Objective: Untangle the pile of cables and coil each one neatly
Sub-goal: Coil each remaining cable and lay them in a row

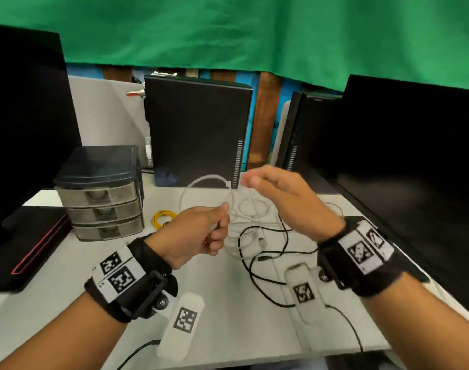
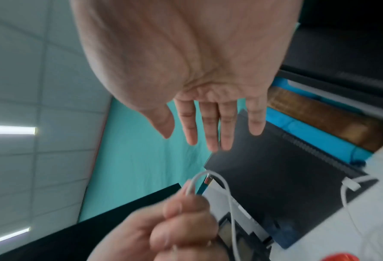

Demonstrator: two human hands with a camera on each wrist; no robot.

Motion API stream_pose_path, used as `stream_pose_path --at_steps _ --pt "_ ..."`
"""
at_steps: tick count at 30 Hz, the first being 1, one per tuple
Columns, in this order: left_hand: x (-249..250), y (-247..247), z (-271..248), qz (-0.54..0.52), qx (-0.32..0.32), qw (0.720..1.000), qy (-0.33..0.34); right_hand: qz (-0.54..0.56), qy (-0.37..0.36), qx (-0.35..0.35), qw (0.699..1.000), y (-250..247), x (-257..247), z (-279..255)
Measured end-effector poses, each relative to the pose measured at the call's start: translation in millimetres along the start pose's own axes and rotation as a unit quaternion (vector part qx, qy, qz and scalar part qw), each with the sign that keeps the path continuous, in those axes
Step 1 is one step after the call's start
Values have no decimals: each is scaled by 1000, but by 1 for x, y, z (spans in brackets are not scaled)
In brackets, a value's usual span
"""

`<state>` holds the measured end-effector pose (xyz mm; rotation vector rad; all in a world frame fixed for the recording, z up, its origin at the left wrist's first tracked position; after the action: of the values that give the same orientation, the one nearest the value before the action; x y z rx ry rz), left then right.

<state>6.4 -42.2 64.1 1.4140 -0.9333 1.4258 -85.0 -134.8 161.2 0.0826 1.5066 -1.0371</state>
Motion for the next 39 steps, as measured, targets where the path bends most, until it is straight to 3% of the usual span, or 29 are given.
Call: stream_pose_path --at_steps 2,5,7,9,11,14,18,20,22,24,26,28,30,32,34,36,39 --pt "-2 -3 -2 18 2 1000 4 5 8 14 1000 14 22 -19" --pt "0 12 -6 23 -48 998 14 -72 -69 74 992 16 25 -33" --pt "11 25 -11 -10 -78 996 32 -21 -92 17 995 31 24 -38" --pt "31 34 -17 -73 -80 992 63 111 -53 -32 992 34 28 -40" --pt "48 32 -18 -146 -46 983 99 198 -4 -11 980 29 38 -42" --pt "57 21 -14 -231 19 963 136 215 62 2 975 36 57 -54" --pt "51 9 -9 -267 91 947 156 94 54 -112 988 81 61 -82" --pt "53 3 -10 -141 110 966 189 9 33 -142 989 92 57 -97" --pt "62 -6 -12 111 115 956 247 -49 0 -123 991 80 42 -103" --pt "64 2 -13 287 45 915 281 -40 -29 -90 995 56 19 -105" --pt "52 19 -16 349 -56 897 265 -7 -49 -39 998 24 2 -104" --pt "41 43 -25 305 -142 913 229 9 -58 25 998 -5 -5 -100" --pt "40 65 -35 160 -191 950 190 75 -39 83 993 -30 3 -92" --pt "51 71 -41 0 -178 970 165 140 1 101 985 -39 21 -82" --pt "65 67 -43 -116 -137 970 164 126 44 95 986 -30 38 -75" --pt "79 56 -42 -182 -82 963 183 65 54 42 996 -4 42 -75" --pt "84 33 -36 -192 -12 957 215 -13 59 -125 990 58 38 -91"
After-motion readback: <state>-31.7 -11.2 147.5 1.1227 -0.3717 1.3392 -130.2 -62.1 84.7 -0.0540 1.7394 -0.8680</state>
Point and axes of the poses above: each hand's wrist, its own z-axis towards the middle knuckle, its own y-axis out of the palm, x = y × z, the point moved 10 cm from there along z, towards the middle knuckle, and after that the axes turned 14 degrees about y, right-handed, at the moved point
